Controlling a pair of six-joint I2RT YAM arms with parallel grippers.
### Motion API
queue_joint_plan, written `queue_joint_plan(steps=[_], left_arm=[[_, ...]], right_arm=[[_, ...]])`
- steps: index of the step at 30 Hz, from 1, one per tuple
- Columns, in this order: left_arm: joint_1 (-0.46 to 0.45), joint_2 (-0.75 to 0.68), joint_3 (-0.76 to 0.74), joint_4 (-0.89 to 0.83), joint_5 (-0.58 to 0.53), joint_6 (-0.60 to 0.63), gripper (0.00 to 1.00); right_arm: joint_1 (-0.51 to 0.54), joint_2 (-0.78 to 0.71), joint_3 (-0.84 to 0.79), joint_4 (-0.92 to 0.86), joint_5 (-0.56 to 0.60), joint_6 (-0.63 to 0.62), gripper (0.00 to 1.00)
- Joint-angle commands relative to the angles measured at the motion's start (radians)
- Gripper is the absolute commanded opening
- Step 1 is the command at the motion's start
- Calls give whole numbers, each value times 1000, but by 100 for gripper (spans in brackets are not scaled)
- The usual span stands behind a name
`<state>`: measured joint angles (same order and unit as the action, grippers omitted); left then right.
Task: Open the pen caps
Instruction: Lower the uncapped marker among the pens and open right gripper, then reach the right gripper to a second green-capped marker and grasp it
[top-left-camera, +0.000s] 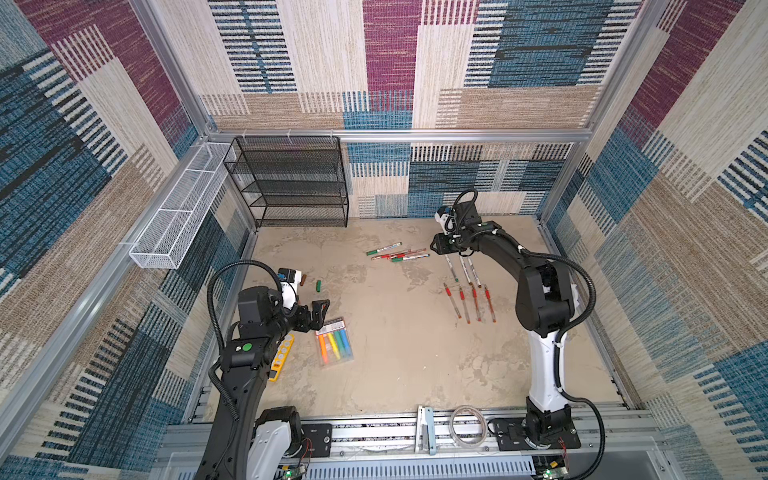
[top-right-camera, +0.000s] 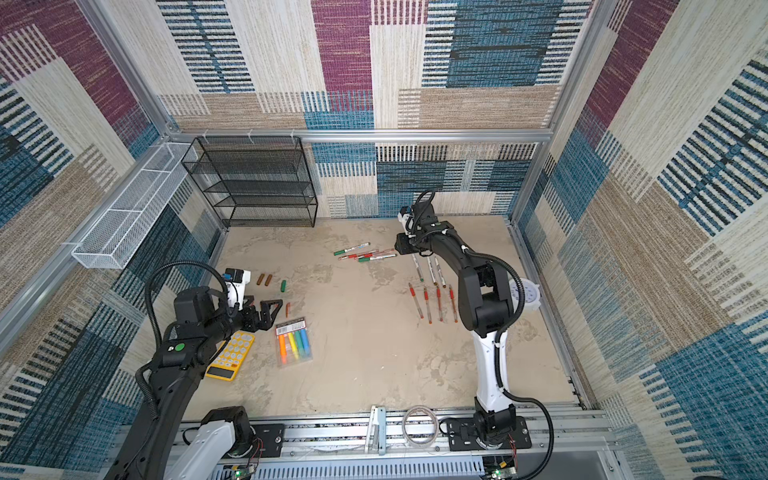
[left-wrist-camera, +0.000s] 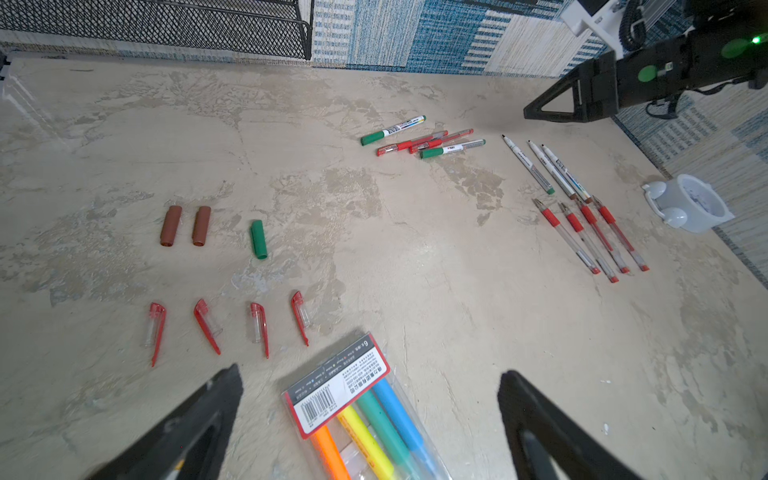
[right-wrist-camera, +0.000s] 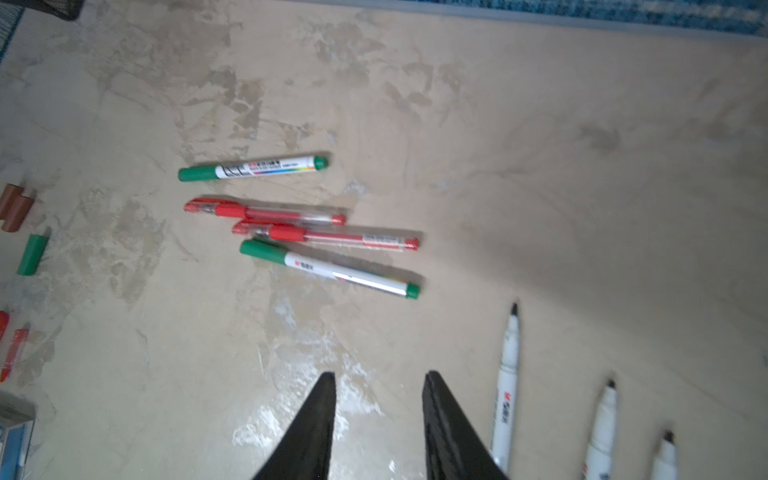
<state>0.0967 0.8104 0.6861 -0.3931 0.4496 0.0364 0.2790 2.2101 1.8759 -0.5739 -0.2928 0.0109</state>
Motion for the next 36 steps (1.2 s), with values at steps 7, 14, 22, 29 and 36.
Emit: queue_joint_plan(steps=[7, 14, 22, 29, 36], left_arm=[[-2, -7, 11, 11, -3, 22, 100], [0, -1, 10, 14, 1, 25, 100], [3, -9, 2, 16, 2, 35, 100], [7, -11, 2, 18, 10, 28, 100], [8, -16, -2, 21, 8, 28, 100]], right_arm=[[36, 176, 225, -75, -92, 8, 49], [48, 268, 334, -100, -127, 23, 50], [49, 323, 375, -113, -127, 20, 49], [49, 332, 354, -117, -122, 14, 49], [62, 242, 192, -71, -123, 6, 48]])
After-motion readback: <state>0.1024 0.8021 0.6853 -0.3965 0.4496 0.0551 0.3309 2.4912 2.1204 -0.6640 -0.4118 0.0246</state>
